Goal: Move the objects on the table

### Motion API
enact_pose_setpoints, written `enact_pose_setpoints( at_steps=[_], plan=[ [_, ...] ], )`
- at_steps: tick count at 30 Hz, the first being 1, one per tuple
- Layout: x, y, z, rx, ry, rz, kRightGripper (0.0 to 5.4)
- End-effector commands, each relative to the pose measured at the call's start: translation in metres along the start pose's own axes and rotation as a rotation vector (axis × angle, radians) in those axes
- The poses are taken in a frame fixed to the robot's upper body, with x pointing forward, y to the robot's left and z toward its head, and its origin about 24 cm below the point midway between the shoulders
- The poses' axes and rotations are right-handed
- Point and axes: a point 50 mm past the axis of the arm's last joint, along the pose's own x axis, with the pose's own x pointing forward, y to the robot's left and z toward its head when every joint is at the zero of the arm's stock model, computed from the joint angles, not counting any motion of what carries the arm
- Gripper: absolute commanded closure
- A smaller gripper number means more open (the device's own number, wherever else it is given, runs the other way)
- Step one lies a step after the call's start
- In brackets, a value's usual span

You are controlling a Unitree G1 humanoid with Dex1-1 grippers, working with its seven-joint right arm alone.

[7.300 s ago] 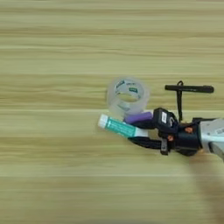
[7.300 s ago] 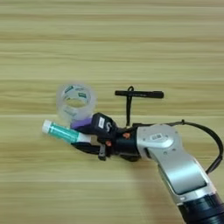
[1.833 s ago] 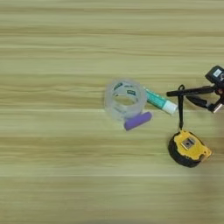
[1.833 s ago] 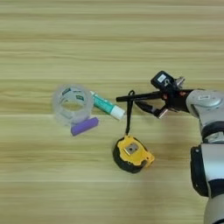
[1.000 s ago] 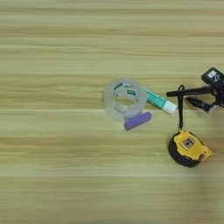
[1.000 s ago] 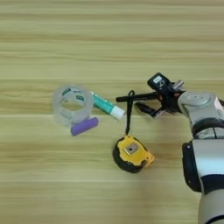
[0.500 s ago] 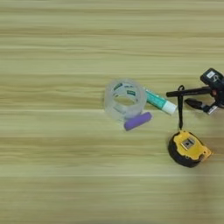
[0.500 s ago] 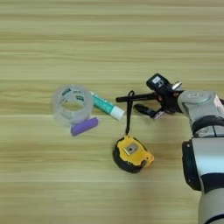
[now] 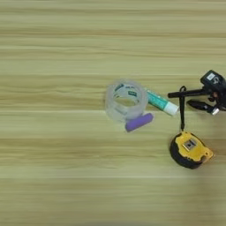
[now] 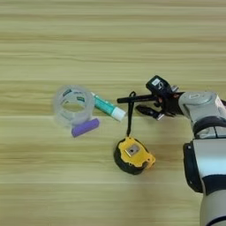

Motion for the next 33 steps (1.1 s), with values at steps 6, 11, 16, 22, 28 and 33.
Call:
enact_pose_setpoints(
  at_steps=[6,11,16,22,28,33],
  plan=[
    [-0.008,-0.007,-0.008,-0.009,0.088,-0.015,2.56],
    [-0.01,-0.007,-0.017,-0.007,0.137,-0.008,3.13],
    [-0.011,-0.007,-0.015,-0.014,0.125,0.015,3.9],
    [-0.009,-0.004,-0.009,-0.017,0.086,0.057,4.42],
    [-0.007,-0.001,0.0,-0.03,0.033,0.101,4.42],
    [-0.008,-0.005,0.012,-0.038,-0.026,0.094,4.42]
  ],
)
